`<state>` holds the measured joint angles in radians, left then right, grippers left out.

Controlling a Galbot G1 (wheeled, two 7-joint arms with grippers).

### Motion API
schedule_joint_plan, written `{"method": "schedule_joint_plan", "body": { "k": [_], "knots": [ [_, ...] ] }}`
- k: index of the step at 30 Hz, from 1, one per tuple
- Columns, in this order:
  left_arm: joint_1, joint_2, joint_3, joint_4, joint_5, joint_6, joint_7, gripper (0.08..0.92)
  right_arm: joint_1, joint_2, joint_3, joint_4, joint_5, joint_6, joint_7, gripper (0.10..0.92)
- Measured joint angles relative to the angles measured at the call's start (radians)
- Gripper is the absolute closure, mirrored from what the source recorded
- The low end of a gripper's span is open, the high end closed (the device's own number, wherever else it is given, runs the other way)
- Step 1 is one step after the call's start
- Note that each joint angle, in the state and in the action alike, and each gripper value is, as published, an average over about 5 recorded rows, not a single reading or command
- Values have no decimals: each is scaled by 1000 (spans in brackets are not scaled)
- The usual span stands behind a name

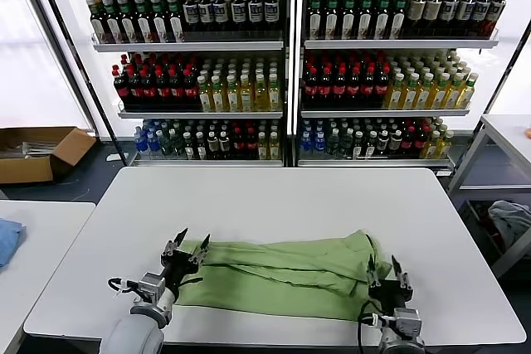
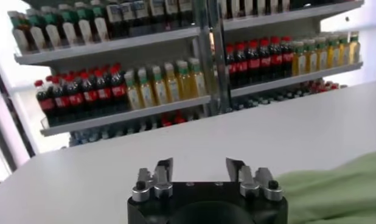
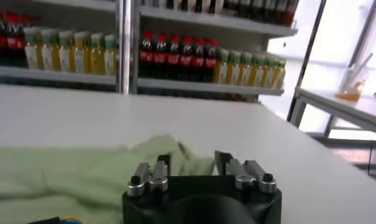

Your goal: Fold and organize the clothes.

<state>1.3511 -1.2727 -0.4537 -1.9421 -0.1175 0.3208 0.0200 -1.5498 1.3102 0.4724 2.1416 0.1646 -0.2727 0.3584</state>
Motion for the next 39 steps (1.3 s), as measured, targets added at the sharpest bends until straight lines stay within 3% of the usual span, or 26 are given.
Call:
{"method": "schedule_joint_plan", "body": {
  "k": [6, 23, 27, 39],
  "knots": [
    [30, -32, -36, -9, -6, 29, -38, 181, 0, 3, 6, 63, 9, -1, 5, 218],
    [71, -89, -62, -5, -115, 67, -61, 182, -39, 7, -24, 139, -8, 17, 4, 203],
    [66, -90, -72, 14, -135, 70, -61, 257, -49, 3, -27, 144, -9, 22, 3, 203],
    [58, -99, -81, 73, -162, 72, -42, 602, -51, -4, -27, 168, -7, 17, -3, 203]
  ]
}}
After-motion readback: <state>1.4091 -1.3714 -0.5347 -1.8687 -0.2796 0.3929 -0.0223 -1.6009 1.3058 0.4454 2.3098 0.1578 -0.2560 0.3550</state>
